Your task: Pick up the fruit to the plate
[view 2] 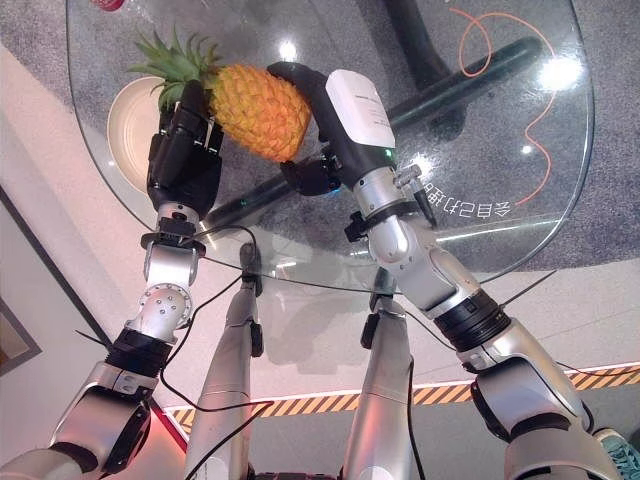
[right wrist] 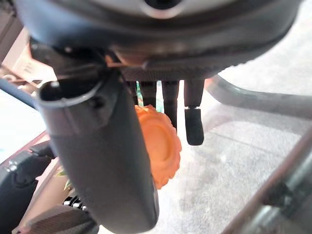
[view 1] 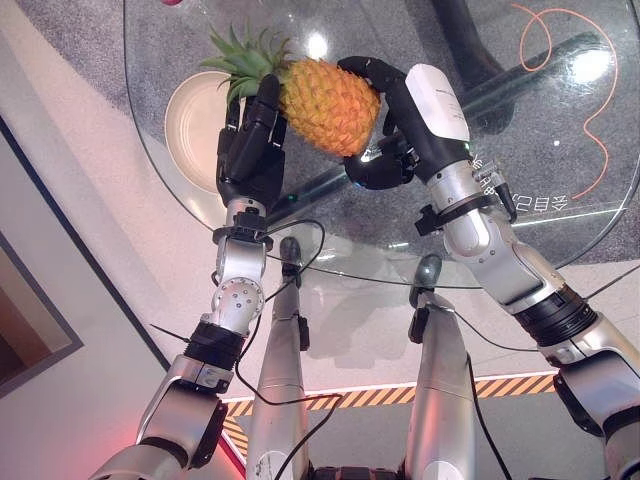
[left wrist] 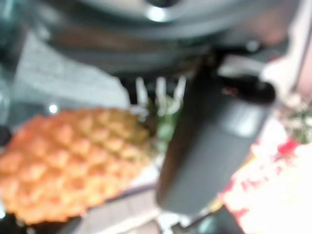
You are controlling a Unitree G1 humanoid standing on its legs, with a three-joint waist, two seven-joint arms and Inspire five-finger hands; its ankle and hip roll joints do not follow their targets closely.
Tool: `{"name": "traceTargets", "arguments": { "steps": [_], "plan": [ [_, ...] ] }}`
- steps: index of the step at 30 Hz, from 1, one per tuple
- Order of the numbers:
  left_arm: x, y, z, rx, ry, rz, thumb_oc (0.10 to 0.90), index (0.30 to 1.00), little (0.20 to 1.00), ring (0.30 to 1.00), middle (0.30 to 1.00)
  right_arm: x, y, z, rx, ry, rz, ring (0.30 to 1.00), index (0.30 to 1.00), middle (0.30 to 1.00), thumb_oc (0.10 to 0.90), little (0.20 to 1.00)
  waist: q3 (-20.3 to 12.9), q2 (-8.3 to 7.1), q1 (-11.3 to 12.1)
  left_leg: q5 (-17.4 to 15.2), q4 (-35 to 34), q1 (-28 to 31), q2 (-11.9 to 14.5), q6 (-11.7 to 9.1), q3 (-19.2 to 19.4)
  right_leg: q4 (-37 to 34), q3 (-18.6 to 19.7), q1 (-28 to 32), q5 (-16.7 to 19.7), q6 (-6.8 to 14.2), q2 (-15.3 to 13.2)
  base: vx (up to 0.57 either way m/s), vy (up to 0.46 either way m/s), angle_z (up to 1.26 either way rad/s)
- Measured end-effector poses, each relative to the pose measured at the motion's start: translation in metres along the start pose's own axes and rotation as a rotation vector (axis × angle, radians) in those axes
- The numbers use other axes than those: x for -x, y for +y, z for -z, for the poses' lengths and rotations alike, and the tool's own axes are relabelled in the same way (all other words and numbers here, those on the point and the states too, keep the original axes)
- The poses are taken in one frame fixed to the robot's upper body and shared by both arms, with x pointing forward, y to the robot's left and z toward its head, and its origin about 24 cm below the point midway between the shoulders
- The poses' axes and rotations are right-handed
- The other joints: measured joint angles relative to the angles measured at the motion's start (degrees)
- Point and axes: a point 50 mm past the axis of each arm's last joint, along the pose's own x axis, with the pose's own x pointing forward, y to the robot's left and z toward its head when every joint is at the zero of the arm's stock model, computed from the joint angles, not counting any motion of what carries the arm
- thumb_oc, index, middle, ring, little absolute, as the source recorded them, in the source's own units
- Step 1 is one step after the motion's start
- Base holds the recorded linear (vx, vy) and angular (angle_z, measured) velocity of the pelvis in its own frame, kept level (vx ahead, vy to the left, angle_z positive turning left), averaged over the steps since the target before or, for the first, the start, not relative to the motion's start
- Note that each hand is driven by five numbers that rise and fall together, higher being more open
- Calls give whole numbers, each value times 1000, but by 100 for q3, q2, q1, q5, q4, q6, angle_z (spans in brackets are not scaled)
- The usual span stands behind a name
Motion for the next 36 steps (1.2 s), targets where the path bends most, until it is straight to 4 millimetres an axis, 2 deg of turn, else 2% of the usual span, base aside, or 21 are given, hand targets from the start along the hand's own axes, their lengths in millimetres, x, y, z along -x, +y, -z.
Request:
{"name": "traceTargets", "arguments": {
  "steps": [2, 3, 4, 11, 15, 30, 31, 32, 33, 34, 36],
  "plan": [
    [0, 0, 0, -2, -2, -10, 800, 900, 900, 900, 900, -2, -1, -1, 29, -15, -10, 300, 300, 300, 100, 200, 0, 0, 3, 0, 0, -11, 0, 0, 0, -2, -1, -6, 0, 0, 0, 0, 0, 0],
    [0, 1, -1, -3, -3, -15, 232, 413, 332, 413, 413, -2, -1, -2, 41, -20, -16, 300, 300, 300, 100, 200, 0, 0, 8, 0, 0, -11, 0, 0, 0, -2, -2, -7, -1, 1, 0, 0, 0, 0],
    [0, 1, -1, -7, -6, -14, 100, 300, 200, 300, 300, -2, -2, -2, 46, -24, -17, 300, 300, 300, 100, 200, 0, 0, 18, 0, 0, -12, 0, 0, 0, -2, -3, -7, -1, 1, 0, 0, 0, 0],
    [2, -2, -7, -39, -66, 7, 100, 300, 200, 300, 300, -1, -6, -11, 42, -85, -12, 300, 300, 300, 100, 200, 0, 0, 19, 4, 7, -13, -1, 4, -2, 6, -4, -6, 0, 0, -2, 0, 0, 0],
    [1, 1, -19, -41, -133, -6, 100, 300, 200, 300, 300, 0, -6, -21, 30, -147, -13, 300, 300, 300, 100, 200, 0, 0, -18, 6, 7, -13, -1, 6, -2, 6, -4, -6, 1, -1, -1, 0, 0, 0],
    [0, 2, -31, -31, -191, -12, 100, 300, 200, 300, 300, 2, -1, -27, 51, -200, -33, 300, 300, 300, 100, 200, -4, -20, -16, 11, 13, -13, -2, 10, -6, 15, -5, -4, 2, -2, -1, 0, 0, 0],
    [0, 2, -31, -31, -191, -12, 100, 300, 200, 300, 300, 2, -1, -27, 51, -200, -33, 338, 338, 338, 144, 244, -5, -21, -19, 11, 13, -13, -2, 10, -6, 14, -5, -4, 2, -2, -1, 0, 0, 0],
    [0, 2, -31, -31, -191, -12, 100, 300, 200, 300, 300, 2, -1, -27, 52, -201, -33, 528, 528, 528, 366, 466, -4, -21, -24, 11, 13, -13, -2, 10, -6, 14, -5, -4, 2, -2, -1, 0, 0, 0],
    [0, 2, -31, -31, -191, -12, 100, 300, 200, 300, 300, 2, 0, -27, 51, -200, -33, 867, 867, 867, 762, 862, -4, -21, -25, 11, 13, -13, -2, 10, -6, 14, -5, -5, 2, -2, 0, 0, 0, 0],
    [0, 2, -31, -30, -191, -12, 100, 300, 200, 300, 300, 2, 0, -27, 51, -199, -32, 900, 900, 900, 800, 900, -4, -22, -26, 11, 13, -13, -2, 10, -6, 12, -5, -5, 2, -2, 0, 0, 0, 0],
    [0, 2, -31, -30, -191, -12, 100, 300, 200, 300, 300, 3, 0, -27, 48, -197, -33, 900, 900, 900, 800, 900, -4, -22, -26, 11, 13, -14, -2, 10, -6, 12, -5, -5, 2, -2, 0, 0, 0, 0]
  ]
}}
